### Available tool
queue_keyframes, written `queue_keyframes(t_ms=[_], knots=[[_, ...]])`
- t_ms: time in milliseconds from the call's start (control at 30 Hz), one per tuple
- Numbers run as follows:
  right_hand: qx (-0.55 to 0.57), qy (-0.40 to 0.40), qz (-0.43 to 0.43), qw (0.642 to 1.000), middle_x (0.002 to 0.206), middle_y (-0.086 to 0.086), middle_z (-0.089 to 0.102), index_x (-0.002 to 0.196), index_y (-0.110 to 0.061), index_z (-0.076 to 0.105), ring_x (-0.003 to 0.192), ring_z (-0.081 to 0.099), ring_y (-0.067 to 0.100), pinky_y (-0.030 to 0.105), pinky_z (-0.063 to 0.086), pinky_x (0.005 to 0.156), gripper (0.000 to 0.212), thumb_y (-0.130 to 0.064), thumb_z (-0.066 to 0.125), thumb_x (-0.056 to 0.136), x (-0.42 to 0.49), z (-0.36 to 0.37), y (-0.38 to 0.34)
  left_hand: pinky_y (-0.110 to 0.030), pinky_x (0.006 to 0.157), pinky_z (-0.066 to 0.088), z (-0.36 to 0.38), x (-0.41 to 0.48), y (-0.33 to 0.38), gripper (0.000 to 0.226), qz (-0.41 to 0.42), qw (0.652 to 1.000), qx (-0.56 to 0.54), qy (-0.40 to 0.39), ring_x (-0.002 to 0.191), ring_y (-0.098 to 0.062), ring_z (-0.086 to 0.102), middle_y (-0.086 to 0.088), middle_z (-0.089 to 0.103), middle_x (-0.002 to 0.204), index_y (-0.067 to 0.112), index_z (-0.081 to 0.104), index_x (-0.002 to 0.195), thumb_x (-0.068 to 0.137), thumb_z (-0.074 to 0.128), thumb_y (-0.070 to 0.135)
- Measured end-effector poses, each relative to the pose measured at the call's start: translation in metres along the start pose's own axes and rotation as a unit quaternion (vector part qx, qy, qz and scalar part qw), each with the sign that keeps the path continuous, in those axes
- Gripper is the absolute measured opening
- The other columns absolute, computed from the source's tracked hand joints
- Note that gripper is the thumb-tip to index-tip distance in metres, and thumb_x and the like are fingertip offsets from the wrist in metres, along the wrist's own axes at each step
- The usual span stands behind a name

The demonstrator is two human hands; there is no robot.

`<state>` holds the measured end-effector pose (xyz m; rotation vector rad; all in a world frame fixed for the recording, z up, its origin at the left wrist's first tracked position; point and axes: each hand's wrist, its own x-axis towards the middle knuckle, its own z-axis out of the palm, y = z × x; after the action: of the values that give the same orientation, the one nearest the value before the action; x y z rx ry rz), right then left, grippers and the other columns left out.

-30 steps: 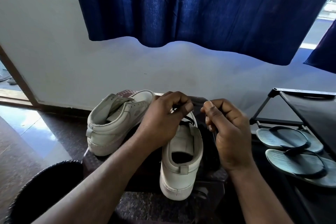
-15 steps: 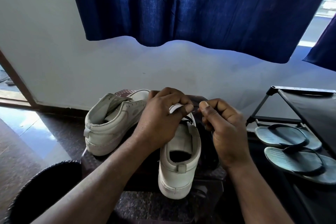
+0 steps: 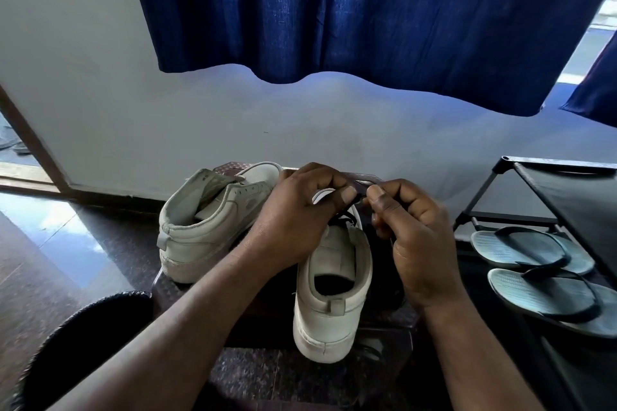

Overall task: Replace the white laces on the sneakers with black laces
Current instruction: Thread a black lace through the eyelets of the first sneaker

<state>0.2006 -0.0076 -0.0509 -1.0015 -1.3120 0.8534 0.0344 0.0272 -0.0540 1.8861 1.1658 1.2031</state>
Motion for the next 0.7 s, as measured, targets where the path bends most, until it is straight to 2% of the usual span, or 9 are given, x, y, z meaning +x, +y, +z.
queue_keyframes(t_ms=[67,133,233,300,333,433,500,567,700], knots=[[0.003,0.001,0.007,1.000,0.067,0.000,0.060,0.083,-0.015,0.074,0.064,0.051,0.010,0.018,0.044,0.061,0.017,-0.023,0.064,0.094,0.000,0.000,-0.001,-0.040,0.091,0.050,-0.001,0.000,-0.001,0.010,-0.008,1.000,0.029,0.002,0.111,-0.021,0.059,0.017,0.068,0.107,0.034,0.071,0.091,0.097,0.065,0.040],[0.018,0.004,0.012,1.000,0.070,0.008,0.059,0.080,-0.013,0.073,0.064,0.050,0.013,0.021,0.043,0.059,0.018,-0.024,0.065,0.092,0.001,-0.001,-0.003,-0.035,0.090,0.043,-0.002,0.000,-0.006,0.015,-0.011,0.990,0.137,0.023,0.109,-0.022,0.053,0.017,0.066,0.105,0.036,0.066,0.086,0.100,0.066,0.030],[0.068,0.028,0.014,0.997,0.070,0.008,0.060,0.078,-0.015,0.073,0.063,0.047,0.016,0.024,0.042,0.058,0.017,-0.023,0.066,0.092,0.002,-0.005,-0.005,-0.028,0.086,0.032,-0.009,0.000,-0.011,0.022,-0.041,0.967,0.242,0.064,0.100,-0.019,0.052,0.018,0.056,0.089,0.036,0.063,0.084,0.099,0.064,0.019],[0.074,0.034,0.017,0.996,0.068,0.005,0.059,0.079,-0.014,0.073,0.062,0.046,0.016,0.023,0.042,0.057,0.017,-0.023,0.067,0.092,0.002,-0.005,-0.006,-0.027,0.084,0.031,-0.011,0.000,-0.010,0.015,-0.024,0.975,0.210,0.067,0.094,-0.005,0.050,0.019,0.056,0.086,0.030,0.066,0.088,0.099,0.065,0.020],[0.065,0.032,0.018,0.997,0.067,0.004,0.057,0.079,-0.013,0.073,0.061,0.045,0.015,0.022,0.041,0.057,0.017,-0.021,0.068,0.094,0.002,-0.005,-0.005,-0.028,0.084,0.033,-0.010,-0.001,-0.006,0.008,-0.003,0.983,0.176,0.060,0.094,0.001,0.047,0.019,0.060,0.093,0.028,0.069,0.096,0.100,0.065,0.023],[0.022,0.020,0.015,0.999,0.064,0.000,0.054,0.081,-0.014,0.073,0.060,0.046,0.011,0.019,0.042,0.058,0.020,-0.011,0.066,0.100,0.001,-0.001,-0.004,-0.020,0.092,0.036,-0.003,-0.005,0.007,0.012,0.049,0.993,0.107,0.008,0.108,0.005,0.043,0.020,0.066,0.115,0.032,0.072,0.111,0.101,0.065,0.031],[0.016,0.012,0.017,1.000,0.064,0.001,0.054,0.082,-0.010,0.072,0.061,0.046,0.012,0.020,0.041,0.058,0.019,-0.011,0.065,0.100,0.000,0.000,-0.003,-0.015,0.090,0.035,0.001,-0.005,0.007,0.005,0.043,0.991,0.124,0.007,0.109,-0.007,0.044,0.024,0.064,0.109,0.035,0.070,0.102,0.097,0.070,0.034],[0.013,0.011,0.018,1.000,0.064,0.005,0.052,0.081,-0.006,0.069,0.061,0.045,0.014,0.021,0.040,0.056,0.021,-0.014,0.066,0.100,0.000,-0.002,-0.003,-0.008,0.082,0.031,0.000,-0.004,0.004,0.012,0.011,0.988,0.150,0.030,0.102,-0.009,0.044,0.027,0.060,0.095,0.041,0.064,0.091,0.094,0.074,0.034],[0.063,0.032,0.024,0.997,0.065,0.004,0.056,0.075,-0.015,0.070,0.062,0.046,0.016,0.024,0.041,0.058,0.020,-0.025,0.070,0.093,0.002,-0.007,-0.005,-0.021,0.069,0.033,-0.012,0.001,-0.007,0.025,-0.087,0.976,0.190,0.061,0.094,-0.017,0.056,0.021,0.058,0.080,0.041,0.062,0.071,0.090,0.076,0.036]])
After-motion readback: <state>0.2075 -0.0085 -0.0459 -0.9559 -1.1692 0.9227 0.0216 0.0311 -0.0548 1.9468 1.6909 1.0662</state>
